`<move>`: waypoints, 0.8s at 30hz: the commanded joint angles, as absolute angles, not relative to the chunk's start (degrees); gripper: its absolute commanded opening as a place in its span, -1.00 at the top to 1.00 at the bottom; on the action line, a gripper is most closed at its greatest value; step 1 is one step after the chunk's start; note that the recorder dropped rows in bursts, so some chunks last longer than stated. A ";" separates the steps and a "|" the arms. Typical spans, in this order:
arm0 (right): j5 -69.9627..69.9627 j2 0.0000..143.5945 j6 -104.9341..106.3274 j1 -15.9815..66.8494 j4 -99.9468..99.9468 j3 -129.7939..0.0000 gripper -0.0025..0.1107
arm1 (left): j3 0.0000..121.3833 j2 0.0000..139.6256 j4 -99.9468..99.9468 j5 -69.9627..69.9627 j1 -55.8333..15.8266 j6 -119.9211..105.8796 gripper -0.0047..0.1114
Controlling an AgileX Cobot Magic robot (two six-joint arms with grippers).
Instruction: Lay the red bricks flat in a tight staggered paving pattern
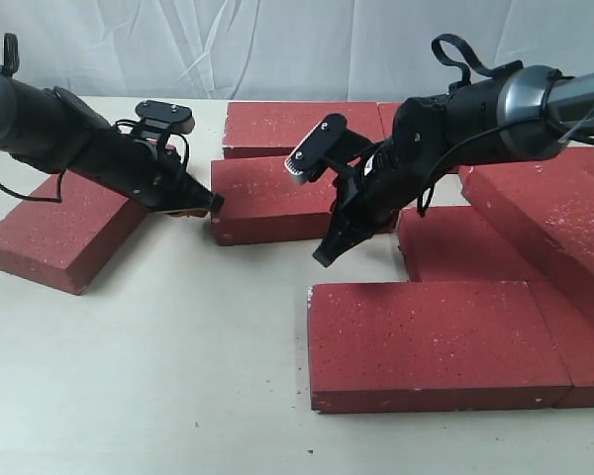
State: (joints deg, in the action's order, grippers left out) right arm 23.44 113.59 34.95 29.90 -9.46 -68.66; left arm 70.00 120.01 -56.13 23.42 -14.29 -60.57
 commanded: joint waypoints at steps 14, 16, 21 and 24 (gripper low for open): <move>37.01 121.97 34.66 37.35 -15.56 -84.41 0.97 | 69.11 114.61 -45.20 27.73 -11.39 -52.36 0.92; 37.15 123.58 34.66 37.35 -15.56 -86.26 0.97 | 69.11 114.61 -45.31 27.32 -11.39 -52.36 0.92; 35.86 125.73 34.13 37.35 -15.39 -88.84 0.97 | 69.11 114.61 -45.31 27.35 -11.39 -52.36 0.92; 33.23 125.83 32.53 37.35 -13.03 -88.84 0.97 | 69.11 114.61 -45.42 27.22 -11.39 -52.36 0.92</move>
